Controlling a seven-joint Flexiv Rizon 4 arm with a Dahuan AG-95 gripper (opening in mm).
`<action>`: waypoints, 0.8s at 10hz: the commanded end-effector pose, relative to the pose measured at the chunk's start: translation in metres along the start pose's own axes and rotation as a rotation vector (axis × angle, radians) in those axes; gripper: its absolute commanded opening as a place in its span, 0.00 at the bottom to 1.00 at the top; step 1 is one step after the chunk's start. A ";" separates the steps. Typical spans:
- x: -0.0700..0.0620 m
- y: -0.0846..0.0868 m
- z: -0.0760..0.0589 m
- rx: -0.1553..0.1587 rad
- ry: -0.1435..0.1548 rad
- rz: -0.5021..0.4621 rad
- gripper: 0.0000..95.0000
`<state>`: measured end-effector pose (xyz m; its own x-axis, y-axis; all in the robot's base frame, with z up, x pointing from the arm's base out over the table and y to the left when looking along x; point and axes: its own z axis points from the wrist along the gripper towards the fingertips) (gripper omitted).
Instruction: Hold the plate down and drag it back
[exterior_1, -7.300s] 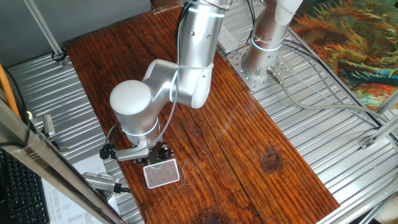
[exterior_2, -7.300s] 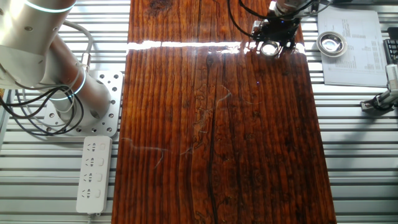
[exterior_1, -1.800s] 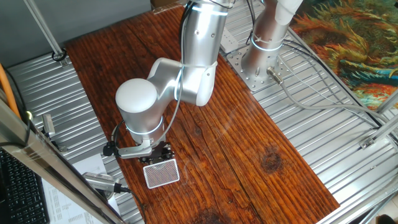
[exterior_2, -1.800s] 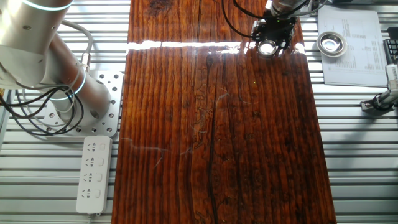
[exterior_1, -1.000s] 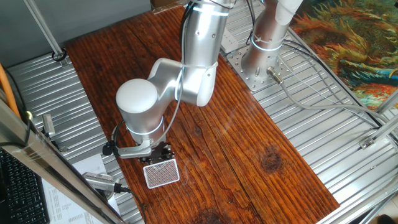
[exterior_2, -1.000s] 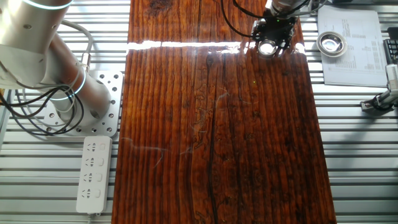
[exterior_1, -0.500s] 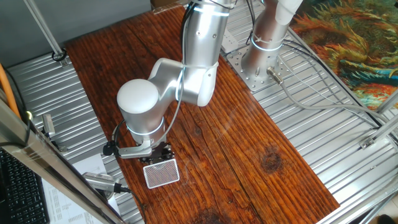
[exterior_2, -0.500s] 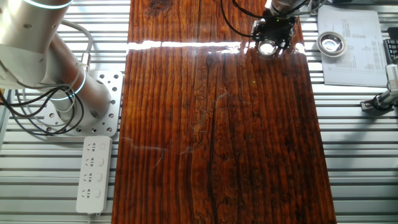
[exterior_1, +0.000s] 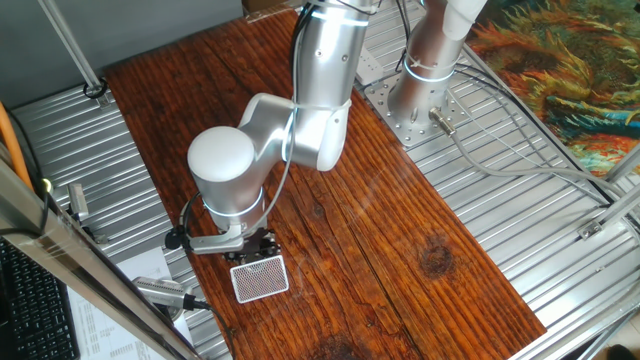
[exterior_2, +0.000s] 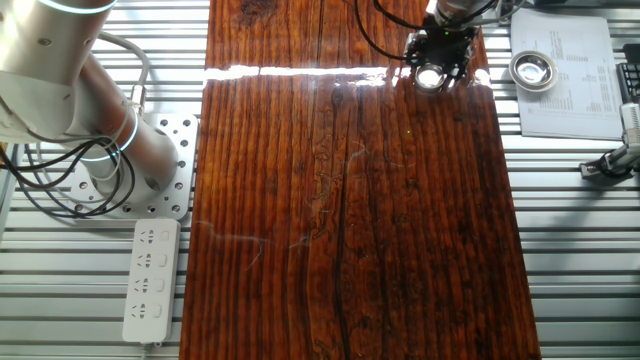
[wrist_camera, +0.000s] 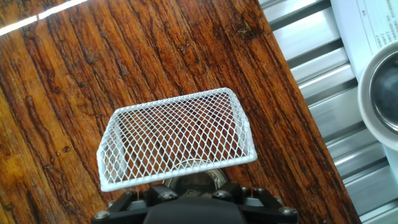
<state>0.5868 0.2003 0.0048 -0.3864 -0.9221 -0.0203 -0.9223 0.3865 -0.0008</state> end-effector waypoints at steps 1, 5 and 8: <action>0.001 -0.001 0.001 0.000 -0.002 0.000 0.00; 0.002 -0.001 0.001 -0.002 -0.007 0.003 0.00; 0.002 -0.001 0.001 -0.004 -0.011 0.007 0.00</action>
<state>0.5870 0.1994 0.0047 -0.3932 -0.9188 -0.0338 -0.9194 0.3933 0.0050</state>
